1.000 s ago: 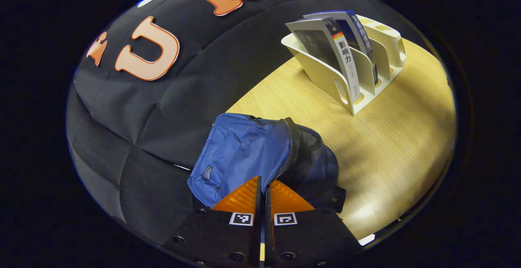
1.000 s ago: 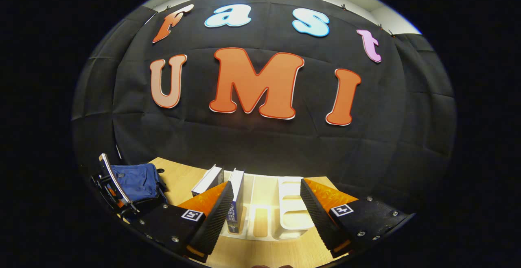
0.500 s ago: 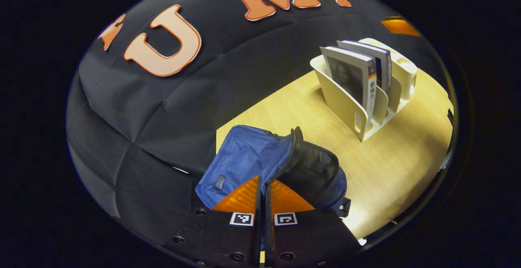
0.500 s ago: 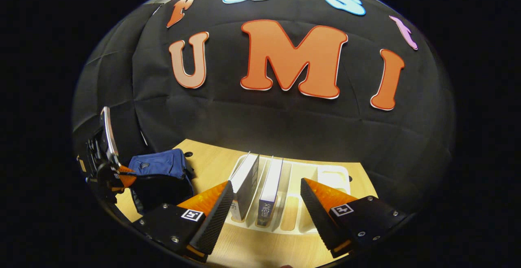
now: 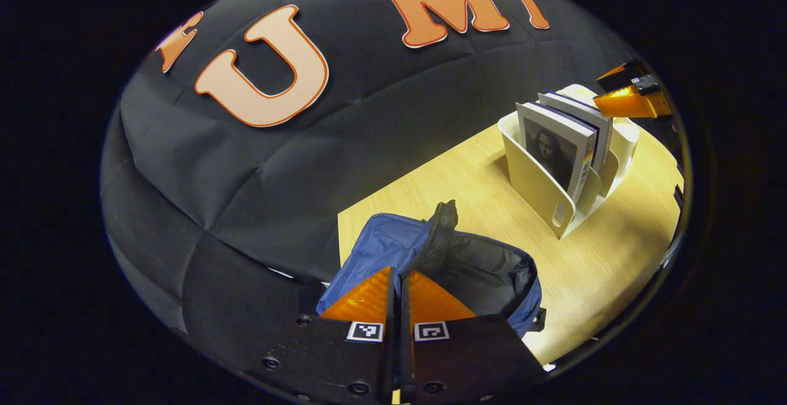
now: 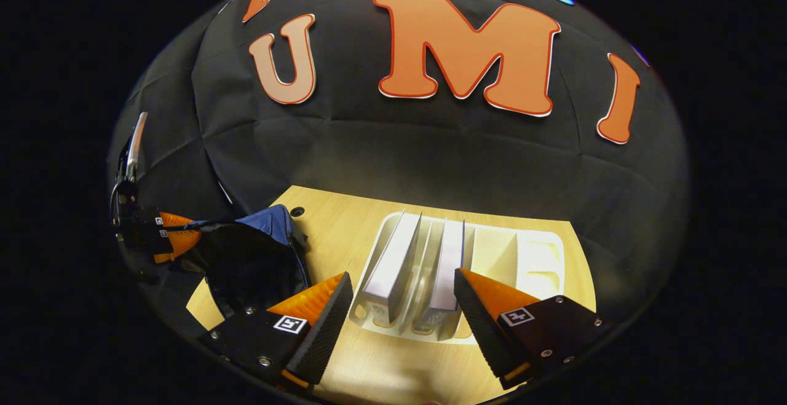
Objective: Open the schoolbag, grab two books from the bookshelf and put them into the schoolbag.
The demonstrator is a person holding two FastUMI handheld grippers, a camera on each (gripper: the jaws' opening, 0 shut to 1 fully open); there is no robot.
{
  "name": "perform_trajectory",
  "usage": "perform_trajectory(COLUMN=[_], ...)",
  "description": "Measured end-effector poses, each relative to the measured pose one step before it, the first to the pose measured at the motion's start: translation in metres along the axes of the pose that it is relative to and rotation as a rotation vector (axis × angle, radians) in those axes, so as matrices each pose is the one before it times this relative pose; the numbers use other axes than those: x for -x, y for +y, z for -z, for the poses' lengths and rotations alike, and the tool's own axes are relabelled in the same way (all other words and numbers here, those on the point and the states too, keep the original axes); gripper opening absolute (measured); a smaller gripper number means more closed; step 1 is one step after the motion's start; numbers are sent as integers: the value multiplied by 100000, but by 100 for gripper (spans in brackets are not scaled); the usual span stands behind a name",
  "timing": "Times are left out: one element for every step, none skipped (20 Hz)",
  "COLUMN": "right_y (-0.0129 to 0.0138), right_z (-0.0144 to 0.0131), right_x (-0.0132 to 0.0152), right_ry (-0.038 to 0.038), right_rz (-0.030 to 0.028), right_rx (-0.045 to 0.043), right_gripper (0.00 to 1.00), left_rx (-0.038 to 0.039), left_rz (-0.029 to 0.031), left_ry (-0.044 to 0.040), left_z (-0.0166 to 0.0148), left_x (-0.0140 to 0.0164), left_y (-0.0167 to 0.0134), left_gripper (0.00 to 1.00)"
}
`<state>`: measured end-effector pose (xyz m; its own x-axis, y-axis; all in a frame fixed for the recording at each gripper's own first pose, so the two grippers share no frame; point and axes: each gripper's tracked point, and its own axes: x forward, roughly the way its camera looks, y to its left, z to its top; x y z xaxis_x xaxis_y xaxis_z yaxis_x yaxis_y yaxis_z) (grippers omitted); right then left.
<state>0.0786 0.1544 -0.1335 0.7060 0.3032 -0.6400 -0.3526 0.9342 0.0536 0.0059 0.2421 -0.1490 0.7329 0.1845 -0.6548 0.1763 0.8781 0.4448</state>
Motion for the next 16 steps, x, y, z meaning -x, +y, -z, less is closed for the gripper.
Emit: perform_trajectory(right_y=[560,507,316,110,183,-12,164,-36,2,-354,-228,-303,107,7,58,188], right_z=[-206,-131,0,58,304,277,67,-118,53,-123,-84,59,221,383,655,219], right_x=[-433,-670,-730,-702,-795,-793,-615,-732,-592,-403,-651,-623,-429,-466,-369,-322], right_ry=[1620,2298,2386,3130,2588,3234,2392,2356,924,1390,1875,3502,3522,4532,5398,3621], right_rz=[-568,-294,-98,983,292,1052,-133,1146,1564,2371,1854,2088,863,442,670,-1271], right_rx=[-1428,-1927,-2050,-1833,-1687,-1970,-1964,-1014,-345,398,321,47,-1454,-2259,-1877,-810], right_gripper=[98,98,98,98,98,98,98,98,98,98,98,98,84,93,91,86], left_rx=[15,538,591,52,-449,-609,-906,-1102,-876,-549,-323,-182,-4,32,338,-247], left_rz=[915,569,1184,898,357,297,881,953,1022,970,1060,657,593,424,913,529], left_ry=[-240,-579,-586,-683,-294,-155,-392,-352,-135,-108,-265,-74,-193,-638,138,312], left_z=[-58,-120,-234,-73,-162,36,-151,10,-45,49,-49,46,-31,0,102,150], left_x=[-106,-79,13,-145,-121,-129,-57,-71,-109,-168,-183,50,-196,-140,-212,-118], left_y=[-74,85,-56,166,307,400,282,157,92,77,-132,88,-134,-51,-115,72], left_gripper=[4,4,4,4,4,4,4,4,4,4,4,4,4,4,4,4])
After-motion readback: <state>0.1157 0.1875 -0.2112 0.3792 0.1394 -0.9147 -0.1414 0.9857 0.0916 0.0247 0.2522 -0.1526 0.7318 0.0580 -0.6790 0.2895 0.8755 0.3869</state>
